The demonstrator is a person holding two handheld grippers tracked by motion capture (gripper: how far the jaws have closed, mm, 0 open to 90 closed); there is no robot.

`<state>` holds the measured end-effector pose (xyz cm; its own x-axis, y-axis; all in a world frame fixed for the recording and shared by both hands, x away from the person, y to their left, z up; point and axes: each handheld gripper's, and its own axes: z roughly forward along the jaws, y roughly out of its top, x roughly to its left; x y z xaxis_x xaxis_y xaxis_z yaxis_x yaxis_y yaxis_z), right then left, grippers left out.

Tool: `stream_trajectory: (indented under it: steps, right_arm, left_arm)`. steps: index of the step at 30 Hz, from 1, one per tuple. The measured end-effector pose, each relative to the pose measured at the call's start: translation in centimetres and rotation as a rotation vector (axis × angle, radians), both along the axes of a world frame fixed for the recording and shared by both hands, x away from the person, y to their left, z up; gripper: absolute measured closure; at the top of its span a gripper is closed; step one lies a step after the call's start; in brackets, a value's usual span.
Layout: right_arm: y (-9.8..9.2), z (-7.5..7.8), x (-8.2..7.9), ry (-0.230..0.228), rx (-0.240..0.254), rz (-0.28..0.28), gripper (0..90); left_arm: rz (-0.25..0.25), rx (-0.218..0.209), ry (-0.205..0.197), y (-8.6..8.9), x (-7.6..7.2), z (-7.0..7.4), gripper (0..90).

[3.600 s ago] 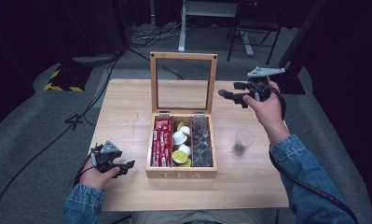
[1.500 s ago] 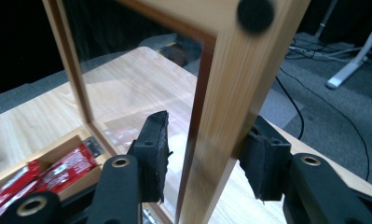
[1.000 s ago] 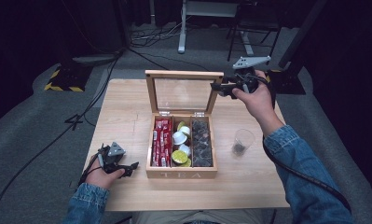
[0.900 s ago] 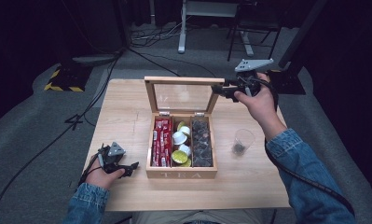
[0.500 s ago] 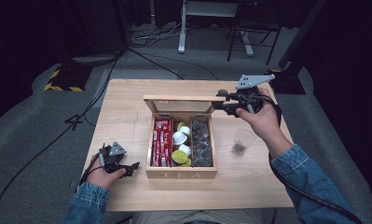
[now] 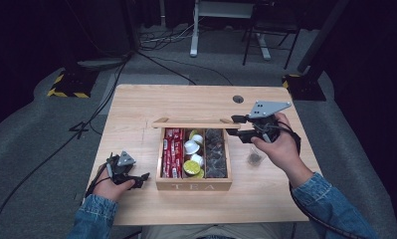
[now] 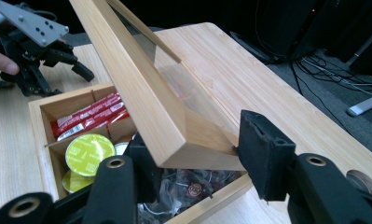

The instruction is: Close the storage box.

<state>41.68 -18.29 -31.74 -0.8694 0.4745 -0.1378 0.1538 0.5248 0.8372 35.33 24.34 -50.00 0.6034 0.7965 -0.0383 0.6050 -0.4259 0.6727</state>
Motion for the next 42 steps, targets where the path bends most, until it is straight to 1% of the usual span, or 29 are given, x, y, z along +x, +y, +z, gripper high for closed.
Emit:
stream_trajectory:
  steps: [3, 4, 6, 7, 9, 13, 14, 15, 16, 17, 18, 22, 23, 24, 29, 30, 32, 34, 35, 39, 42]
  right_arm:
    - [0.0, -0.3, -0.3, -0.004, -0.005, 0.000, 50.5]
    - [0.0, -0.6, -0.6, -0.012, -0.014, 0.001, 49.7]
    - [0.0, -0.7, -0.8, -0.016, -0.019, 0.001, 49.6]
    - [0.1, -1.0, -1.2, -0.036, -0.036, 0.000, 49.5]
    - [0.1, -1.2, -1.5, -0.049, -0.044, -0.001, 49.2]
    - [0.2, -1.6, -1.9, -0.062, -0.055, -0.001, 47.7]
    - [0.2, -2.0, -2.3, -0.072, -0.063, 0.002, 46.9]
    - [0.2, -2.0, -2.3, -0.072, -0.063, 0.002, 46.9]
    - [0.2, -2.3, -2.7, -0.079, -0.078, -0.001, 45.8]
    - [0.2, -2.3, -2.7, -0.079, -0.078, -0.001, 45.8]
    - [0.3, -2.8, -3.0, -0.080, -0.090, -0.002, 44.7]
    - [0.3, -3.7, -3.6, -0.081, -0.104, -0.006, 42.7]
    - [0.3, -3.7, -3.6, -0.081, -0.104, -0.006, 42.7]
    - [0.3, -4.1, -3.9, -0.084, -0.111, -0.006, 41.9]
    - [0.4, -4.8, -4.4, -0.101, -0.121, -0.008, 41.3]
    - [0.4, -5.2, -4.7, -0.115, -0.129, -0.011, 41.2]
    - [0.4, -5.3, -4.8, -0.117, -0.132, -0.012, 41.1]
    - [0.4, -5.8, -5.1, -0.128, -0.140, -0.013, 40.3]
    - [0.4, -6.2, -5.3, -0.124, -0.139, -0.018, 39.5]
    - [0.4, -6.9, -5.7, -0.133, -0.146, -0.022, 38.5]
    - [0.4, -7.4, -5.9, -0.139, -0.154, -0.025, 38.0]
  left_arm:
    - [-0.001, -0.001, 0.001, 0.0, 0.0, 0.0, 20.7]
    - [0.000, -0.002, 0.001, 0.0, 0.0, 0.0, 20.7]
    - [0.000, -0.003, 0.002, 0.0, 0.0, 0.0, 20.7]
    - [0.000, -0.002, 0.002, 0.0, 0.0, 0.0, 20.7]
    - [0.001, -0.003, 0.004, 0.0, 0.0, 0.0, 20.6]
    - [0.004, -0.005, 0.009, -0.1, 0.0, 0.0, 20.2]
    - [0.000, -0.001, 0.004, -0.1, 0.0, 0.0, 20.1]
    - [-0.003, -0.001, 0.006, -0.1, 0.0, 0.0, 20.1]
    - [-0.003, -0.002, 0.006, -0.1, 0.0, 0.0, 20.0]
    - [-0.003, -0.002, 0.006, -0.1, 0.0, 0.0, 20.0]
    - [-0.001, -0.004, 0.006, -0.1, 0.0, 0.0, 20.0]
    - [0.000, -0.006, 0.003, -0.2, 0.0, 0.0, 19.8]
    - [0.000, -0.006, 0.003, -0.2, 0.0, 0.0, 19.8]
    - [0.002, -0.007, 0.004, -0.2, 0.0, 0.0, 19.5]
    - [0.002, -0.010, 0.005, -0.2, 0.0, 0.0, 19.6]
    - [0.001, -0.011, 0.005, -0.2, 0.0, 0.0, 19.5]
    - [0.000, -0.010, 0.007, -0.2, 0.0, 0.0, 19.6]
    - [-0.003, -0.007, 0.005, -0.2, 0.0, 0.0, 19.6]
    - [0.000, -0.009, 0.007, -0.2, 0.0, 0.0, 19.6]
    - [-0.001, -0.004, -0.001, -0.2, 0.0, 0.0, 19.5]
    - [-0.002, -0.005, 0.002, -0.2, 0.0, 0.0, 19.5]
